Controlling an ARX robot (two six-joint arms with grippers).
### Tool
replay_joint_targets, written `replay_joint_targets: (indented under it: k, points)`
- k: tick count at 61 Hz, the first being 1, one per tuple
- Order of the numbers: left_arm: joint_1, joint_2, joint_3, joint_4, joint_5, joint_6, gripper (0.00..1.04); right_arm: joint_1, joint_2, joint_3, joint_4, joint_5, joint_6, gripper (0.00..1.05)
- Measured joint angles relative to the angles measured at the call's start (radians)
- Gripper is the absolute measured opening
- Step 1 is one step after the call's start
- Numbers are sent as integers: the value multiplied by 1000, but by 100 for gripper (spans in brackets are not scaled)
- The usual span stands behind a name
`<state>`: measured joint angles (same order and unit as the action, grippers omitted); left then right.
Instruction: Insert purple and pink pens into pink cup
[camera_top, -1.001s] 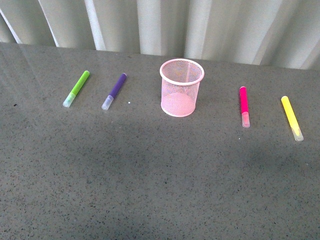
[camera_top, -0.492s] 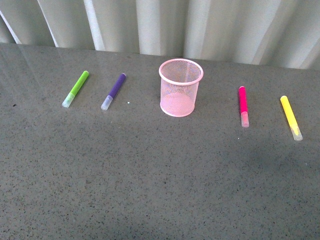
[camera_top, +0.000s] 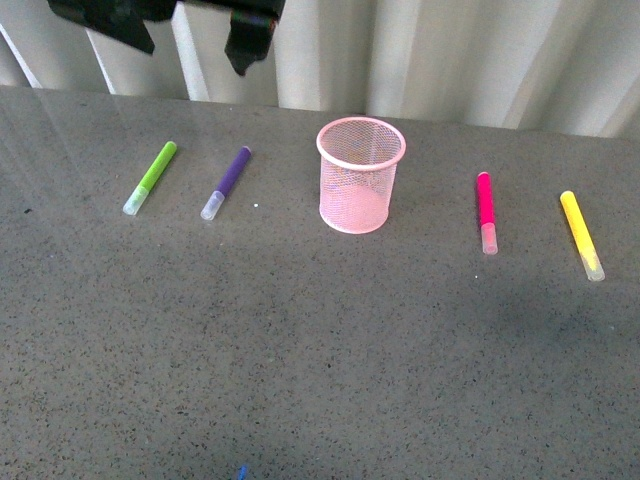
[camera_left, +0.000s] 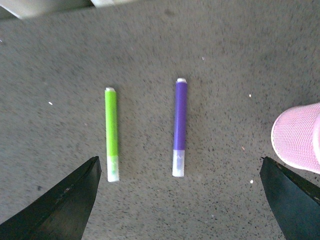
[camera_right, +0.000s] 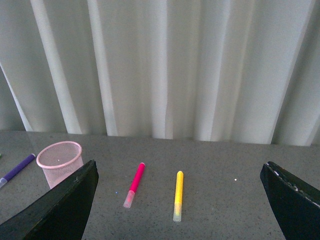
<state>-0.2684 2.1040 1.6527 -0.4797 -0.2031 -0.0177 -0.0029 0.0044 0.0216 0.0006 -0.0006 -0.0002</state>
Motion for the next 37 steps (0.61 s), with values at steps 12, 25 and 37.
replay_joint_targets:
  k: [12,25,37]
  points:
    - [3,80,-3,5,7,-43,98,0,0,0,0,0,0,98]
    - [-2,181,29,26,57,-76,98,0,0,0,0,0,0,98]
    - [-8,288,144,11,68,-72,98,0,0,0,0,0,0,98]
